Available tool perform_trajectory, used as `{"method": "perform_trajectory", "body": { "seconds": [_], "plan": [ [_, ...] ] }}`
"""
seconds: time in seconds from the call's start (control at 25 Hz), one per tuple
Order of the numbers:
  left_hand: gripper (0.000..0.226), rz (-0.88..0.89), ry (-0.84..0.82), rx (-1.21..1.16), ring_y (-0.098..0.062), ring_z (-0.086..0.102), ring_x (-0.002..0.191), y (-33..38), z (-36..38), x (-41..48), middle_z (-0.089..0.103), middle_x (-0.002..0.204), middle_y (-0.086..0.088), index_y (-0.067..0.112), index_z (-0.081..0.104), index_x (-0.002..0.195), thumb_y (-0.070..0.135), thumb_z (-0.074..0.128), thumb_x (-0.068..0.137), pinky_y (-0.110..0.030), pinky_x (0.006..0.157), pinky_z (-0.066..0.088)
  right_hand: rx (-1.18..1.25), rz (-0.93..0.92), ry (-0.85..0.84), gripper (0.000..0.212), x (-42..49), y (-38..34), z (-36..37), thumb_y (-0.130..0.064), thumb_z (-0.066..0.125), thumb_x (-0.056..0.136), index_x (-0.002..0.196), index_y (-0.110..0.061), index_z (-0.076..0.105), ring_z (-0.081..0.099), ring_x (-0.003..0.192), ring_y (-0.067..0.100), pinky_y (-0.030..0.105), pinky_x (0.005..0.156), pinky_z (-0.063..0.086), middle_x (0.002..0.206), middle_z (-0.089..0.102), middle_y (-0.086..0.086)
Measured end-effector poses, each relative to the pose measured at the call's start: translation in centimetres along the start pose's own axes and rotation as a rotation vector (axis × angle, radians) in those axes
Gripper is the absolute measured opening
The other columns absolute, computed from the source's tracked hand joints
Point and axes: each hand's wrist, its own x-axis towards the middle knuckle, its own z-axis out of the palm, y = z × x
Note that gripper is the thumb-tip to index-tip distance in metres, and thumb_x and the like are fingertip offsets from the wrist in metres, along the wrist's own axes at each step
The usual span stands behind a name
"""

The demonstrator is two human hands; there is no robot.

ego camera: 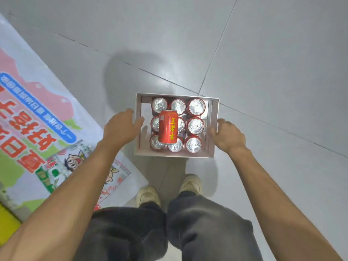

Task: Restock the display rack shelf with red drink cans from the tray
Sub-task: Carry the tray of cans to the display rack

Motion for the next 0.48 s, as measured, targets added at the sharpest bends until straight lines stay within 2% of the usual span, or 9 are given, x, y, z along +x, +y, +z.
{"method": "perform_trajectory", "body": {
  "seconds": [0.08, 0.16, 0.24, 0.28, 0.36, 0.48],
  "plan": [
    [0.045, -0.052, 0.034, -0.217, -0.035, 0.063, 0.105, -0.3, 2.6, 1.7, 0.067, 0.103, -0.007, 0.011, 0.060, 0.112, 0.053, 0.051, 0.098, -0.040, 0.079, 0.048, 0.223, 0.008, 0.084, 0.044, 2.4, 0.2, 2.1, -0.044, 0.050, 0.106, 0.123, -0.005, 0.057, 0.064, 0.110, 0.043, 0.040, 0.079, 0.044, 0.123, 0.069, 0.019],
    [0.031, -0.125, 0.088, -0.449, -0.029, 0.063, 0.096, -0.1, 5.2, 2.5, 0.064, 0.090, 0.001, 0.017, 0.062, 0.098, 0.047, 0.055, 0.097, -0.034, 0.070, 0.045, 0.480, 0.006, 0.167, 0.036, 3.8, 0.1, 4.1, -0.036, 0.053, 0.107, 0.124, -0.005, 0.060, 0.066, 0.106, 0.038, 0.033, 0.077, 0.040, 0.120, 0.072, 0.016],
    [0.015, -0.178, 0.143, -0.593, -0.026, 0.064, 0.096, -0.2, 7.1, 2.8, 0.063, 0.086, 0.011, 0.032, 0.062, 0.089, 0.043, 0.057, 0.096, -0.036, 0.076, 0.050, 0.756, 0.029, 0.219, 0.031, 4.8, 0.1, 5.8, -0.028, 0.055, 0.106, 0.130, -0.010, 0.064, 0.067, 0.104, 0.026, 0.030, 0.077, 0.046, 0.120, 0.073, 0.006],
    [0.015, -0.184, 0.179, -0.635, -0.027, 0.065, 0.096, -0.7, 8.0, 3.2, 0.065, 0.085, 0.011, 0.031, 0.063, 0.087, 0.043, 0.057, 0.095, -0.041, 0.082, 0.053, 0.871, 0.035, 0.248, 0.029, 5.3, 0.4, 6.7, -0.025, 0.056, 0.106, 0.131, -0.013, 0.066, 0.068, 0.104, 0.021, 0.029, 0.080, 0.052, 0.120, 0.074, 0.002],
    [0.027, -0.211, 0.244, -0.672, -0.029, 0.066, 0.091, -1.3, 9.0, 3.6, 0.069, 0.084, -0.001, 0.020, 0.067, 0.089, 0.044, 0.055, 0.093, -0.046, 0.084, 0.053, 1.015, 0.054, 0.288, 0.026, 5.8, 0.6, 8.0, -0.024, 0.058, 0.104, 0.127, -0.019, 0.070, 0.072, 0.103, 0.018, 0.037, 0.091, 0.060, 0.116, 0.077, -0.002],
    [0.042, -0.200, 0.311, -0.647, -0.028, 0.055, 0.074, -1.6, 9.4, 4.0, 0.063, 0.077, -0.017, 0.001, 0.063, 0.086, 0.040, 0.052, 0.097, -0.038, 0.067, 0.044, 1.136, 0.070, 0.279, 0.023, 6.6, 1.1, 9.1, -0.029, 0.058, 0.103, 0.115, -0.025, 0.077, 0.077, 0.099, 0.025, 0.047, 0.091, 0.063, 0.104, 0.081, -0.002]
  ]
}}
